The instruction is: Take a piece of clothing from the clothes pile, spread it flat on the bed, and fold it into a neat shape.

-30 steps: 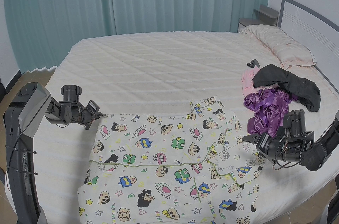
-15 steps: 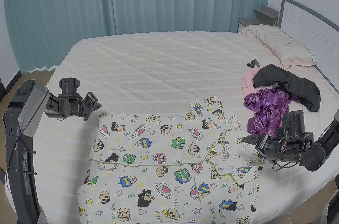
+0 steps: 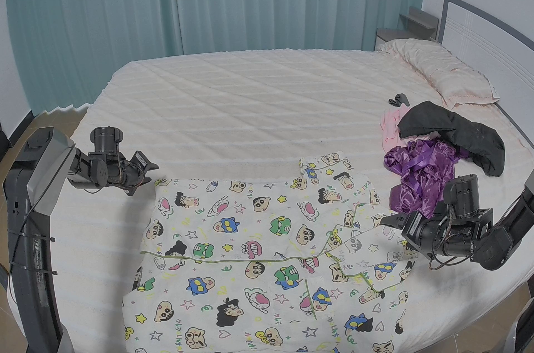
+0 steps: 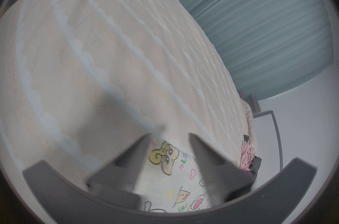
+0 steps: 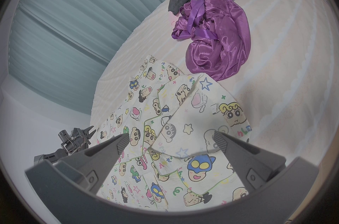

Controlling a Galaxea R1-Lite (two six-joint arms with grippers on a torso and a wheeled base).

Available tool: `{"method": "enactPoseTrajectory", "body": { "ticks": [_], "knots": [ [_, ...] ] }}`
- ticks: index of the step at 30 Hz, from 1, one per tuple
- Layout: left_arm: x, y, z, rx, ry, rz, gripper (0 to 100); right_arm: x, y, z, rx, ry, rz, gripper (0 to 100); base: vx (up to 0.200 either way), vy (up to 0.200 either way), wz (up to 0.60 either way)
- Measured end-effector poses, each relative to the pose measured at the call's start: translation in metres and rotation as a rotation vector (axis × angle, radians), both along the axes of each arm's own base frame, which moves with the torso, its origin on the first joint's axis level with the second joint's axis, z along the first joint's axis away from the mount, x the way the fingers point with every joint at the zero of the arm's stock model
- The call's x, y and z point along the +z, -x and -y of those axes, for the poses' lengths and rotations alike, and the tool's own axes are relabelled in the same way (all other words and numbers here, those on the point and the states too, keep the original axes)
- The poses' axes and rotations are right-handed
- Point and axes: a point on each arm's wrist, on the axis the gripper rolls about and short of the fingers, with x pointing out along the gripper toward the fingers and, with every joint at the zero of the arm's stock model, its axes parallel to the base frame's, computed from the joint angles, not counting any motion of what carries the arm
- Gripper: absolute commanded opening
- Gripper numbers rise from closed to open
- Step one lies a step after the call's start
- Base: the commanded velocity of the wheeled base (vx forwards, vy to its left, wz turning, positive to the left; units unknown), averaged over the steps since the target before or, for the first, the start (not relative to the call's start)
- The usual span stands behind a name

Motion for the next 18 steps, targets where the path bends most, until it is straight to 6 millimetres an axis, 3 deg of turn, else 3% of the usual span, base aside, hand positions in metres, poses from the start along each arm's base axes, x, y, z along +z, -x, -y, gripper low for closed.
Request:
{"method": "enactPoseTrajectory", "body": {
  "ticks": [15, 16, 18],
  "knots": [
    [-0.011, 0.003, 0.007, -0.025, 0.013, -0.034, 100, -0.001, 0.001, 0.000, 0.003, 0.001, -0.005, 100, 0.000, 0.000, 0.00],
    [-0.012, 0.002, 0.009, -0.028, 0.013, -0.036, 0, -0.001, 0.001, 0.000, 0.003, 0.001, -0.005, 100, 0.000, 0.000, 0.00],
    [-0.015, 0.002, 0.012, -0.034, 0.015, -0.042, 0, -0.001, 0.001, 0.000, 0.003, 0.001, -0.007, 100, 0.000, 0.000, 0.00]
  ]
}}
